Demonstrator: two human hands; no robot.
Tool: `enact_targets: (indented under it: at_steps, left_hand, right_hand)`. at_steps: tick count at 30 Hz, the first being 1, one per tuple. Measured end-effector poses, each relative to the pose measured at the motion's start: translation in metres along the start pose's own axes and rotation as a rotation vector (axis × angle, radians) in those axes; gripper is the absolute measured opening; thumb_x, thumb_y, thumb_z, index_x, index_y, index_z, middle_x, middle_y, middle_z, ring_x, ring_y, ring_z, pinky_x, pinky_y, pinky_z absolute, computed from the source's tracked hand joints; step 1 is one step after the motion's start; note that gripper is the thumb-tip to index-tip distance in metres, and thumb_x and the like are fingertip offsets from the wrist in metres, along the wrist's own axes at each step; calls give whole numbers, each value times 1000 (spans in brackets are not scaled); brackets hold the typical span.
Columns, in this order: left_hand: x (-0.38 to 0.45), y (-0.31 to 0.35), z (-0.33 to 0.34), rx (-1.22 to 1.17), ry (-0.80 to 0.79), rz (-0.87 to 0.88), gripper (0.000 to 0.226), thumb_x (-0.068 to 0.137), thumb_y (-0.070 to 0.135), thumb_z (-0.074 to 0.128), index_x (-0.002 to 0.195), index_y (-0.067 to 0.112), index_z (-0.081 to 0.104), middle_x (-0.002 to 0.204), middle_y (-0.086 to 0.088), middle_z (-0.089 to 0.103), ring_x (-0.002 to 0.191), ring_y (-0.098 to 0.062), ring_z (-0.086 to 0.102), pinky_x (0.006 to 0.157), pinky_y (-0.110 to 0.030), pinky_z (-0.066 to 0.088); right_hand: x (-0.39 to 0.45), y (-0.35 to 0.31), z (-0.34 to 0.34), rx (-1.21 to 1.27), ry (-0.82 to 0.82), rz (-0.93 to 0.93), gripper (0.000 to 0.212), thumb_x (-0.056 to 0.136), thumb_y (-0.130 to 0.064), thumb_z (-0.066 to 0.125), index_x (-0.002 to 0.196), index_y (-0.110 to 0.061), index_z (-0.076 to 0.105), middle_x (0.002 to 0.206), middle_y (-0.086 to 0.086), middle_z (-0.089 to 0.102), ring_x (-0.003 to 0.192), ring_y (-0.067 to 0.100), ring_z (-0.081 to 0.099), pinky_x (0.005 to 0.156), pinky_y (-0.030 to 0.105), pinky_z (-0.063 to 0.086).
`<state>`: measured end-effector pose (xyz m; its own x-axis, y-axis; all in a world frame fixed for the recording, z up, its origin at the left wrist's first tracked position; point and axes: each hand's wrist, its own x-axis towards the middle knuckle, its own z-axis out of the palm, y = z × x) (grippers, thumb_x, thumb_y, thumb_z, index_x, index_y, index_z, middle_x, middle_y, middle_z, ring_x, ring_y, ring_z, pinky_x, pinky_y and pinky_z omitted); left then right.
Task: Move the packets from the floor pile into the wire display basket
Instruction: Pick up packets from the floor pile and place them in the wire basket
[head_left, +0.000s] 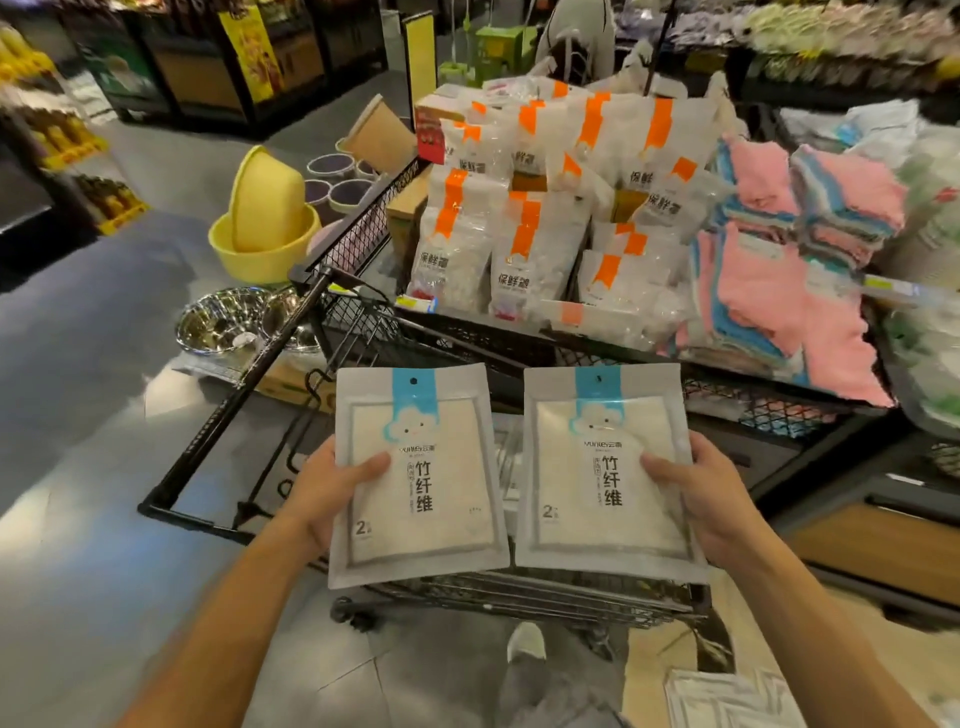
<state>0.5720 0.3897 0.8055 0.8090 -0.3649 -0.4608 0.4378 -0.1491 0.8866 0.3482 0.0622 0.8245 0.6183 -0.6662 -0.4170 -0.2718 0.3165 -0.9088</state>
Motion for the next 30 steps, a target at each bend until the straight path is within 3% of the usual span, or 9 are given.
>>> enact_targets:
  at_steps: [6,11,16,21,25,28,30]
  left_hand:
    - [64,-10,15,46,26,-70,38,87,10,75,119,19,59,107,-7,78,96,-27,76,84,-56,60]
    - [107,-22,26,89,62,-154,31,91,6,71,118,19,61,108,-8,77,95,-29,76,79,-54,62]
    - [165,-46,44,151,91,-196,32,91,7,72,120,16,63,106,-6,78,95,-28,76,74,-46,63]
    - [227,-88,53,260,88,-267,37,89,12,77,121,13,59,111,-7,74,94,-26,74,73,-45,63]
    - [285,-125,57,307,-12,-288,40,89,11,77,124,15,59,113,-6,74,92,-20,74,65,-33,61]
    - [319,-147,59,311,-58,-312,40,88,12,78,123,17,59,113,-5,73,96,-22,73,69,-35,60]
    - [337,-161,61,336,-65,-318,29,90,11,76,114,20,63,99,4,76,90,-14,73,66,-28,59]
  right_hand:
    - [66,18,7,-14,9,74,37,93,-4,71,126,-14,58,110,13,77,91,31,78,70,47,65]
    - [116,36,19,-21,25,169,37,91,-5,73,122,-18,57,113,12,75,95,33,77,83,58,62]
    - [161,60,30,-69,61,253,33,93,-7,71,120,-20,56,111,7,74,89,25,78,70,46,65]
    - [196,97,45,-150,105,325,33,94,-13,71,122,-24,56,115,7,72,91,24,77,73,51,65]
    - [224,127,54,-147,165,379,38,94,-13,70,128,-21,54,116,8,72,92,26,78,73,51,65]
    - [246,146,59,-184,203,416,35,94,-10,69,116,-33,55,117,10,70,94,28,77,78,56,63]
    - [259,158,62,-190,229,446,40,94,-6,68,108,-40,53,117,10,70,96,31,76,82,58,62]
